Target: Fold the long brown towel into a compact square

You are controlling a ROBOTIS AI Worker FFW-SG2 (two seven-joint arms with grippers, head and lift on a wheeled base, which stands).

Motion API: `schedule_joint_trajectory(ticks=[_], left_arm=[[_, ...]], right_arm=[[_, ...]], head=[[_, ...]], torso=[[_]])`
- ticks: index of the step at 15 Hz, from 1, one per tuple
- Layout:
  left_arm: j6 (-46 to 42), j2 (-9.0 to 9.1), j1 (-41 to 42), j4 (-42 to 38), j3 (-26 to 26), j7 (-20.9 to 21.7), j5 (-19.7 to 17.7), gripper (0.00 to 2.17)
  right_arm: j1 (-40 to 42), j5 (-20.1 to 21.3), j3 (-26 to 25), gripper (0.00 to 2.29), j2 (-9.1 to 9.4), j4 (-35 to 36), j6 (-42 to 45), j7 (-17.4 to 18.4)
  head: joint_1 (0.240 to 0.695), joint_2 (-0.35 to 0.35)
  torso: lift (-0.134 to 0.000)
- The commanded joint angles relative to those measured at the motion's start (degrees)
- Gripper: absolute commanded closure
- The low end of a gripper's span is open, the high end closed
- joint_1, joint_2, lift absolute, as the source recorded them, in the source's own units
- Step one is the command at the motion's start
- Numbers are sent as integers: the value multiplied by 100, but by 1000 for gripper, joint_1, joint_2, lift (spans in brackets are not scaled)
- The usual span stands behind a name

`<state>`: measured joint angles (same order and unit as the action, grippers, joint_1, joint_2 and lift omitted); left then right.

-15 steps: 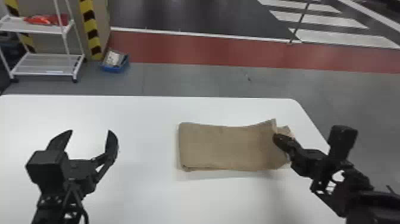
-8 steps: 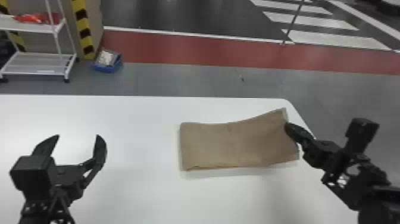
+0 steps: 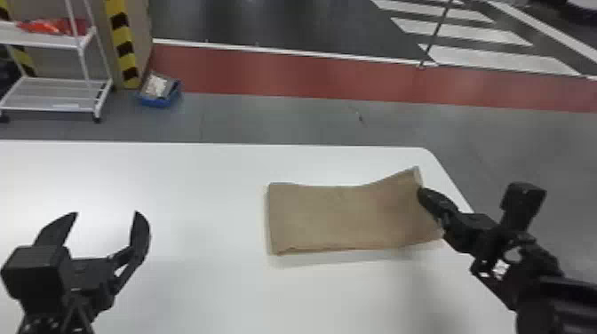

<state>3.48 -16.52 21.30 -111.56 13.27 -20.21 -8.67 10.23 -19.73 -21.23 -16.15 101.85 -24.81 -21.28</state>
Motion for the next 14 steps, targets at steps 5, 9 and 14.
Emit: schedule_joint_trajectory(ticks=[5,9,14], left_arm=[[52,9,32,-120,35,-9,85,151],[52,0,32,-41,18,0,94,151],[35,0,-21,29,-17,0,94,151]], right_arm=[[-144,-83,-338,1301,-266,-184,-135,-149],[-399,198,-241,1301,-257,-948,182,-246],[-381,453,-224,-1,-152,-966,568,-131]], head=[[695,-258],[695,-274],[695,-275]], torso=[[-125],[-125],[-125]])
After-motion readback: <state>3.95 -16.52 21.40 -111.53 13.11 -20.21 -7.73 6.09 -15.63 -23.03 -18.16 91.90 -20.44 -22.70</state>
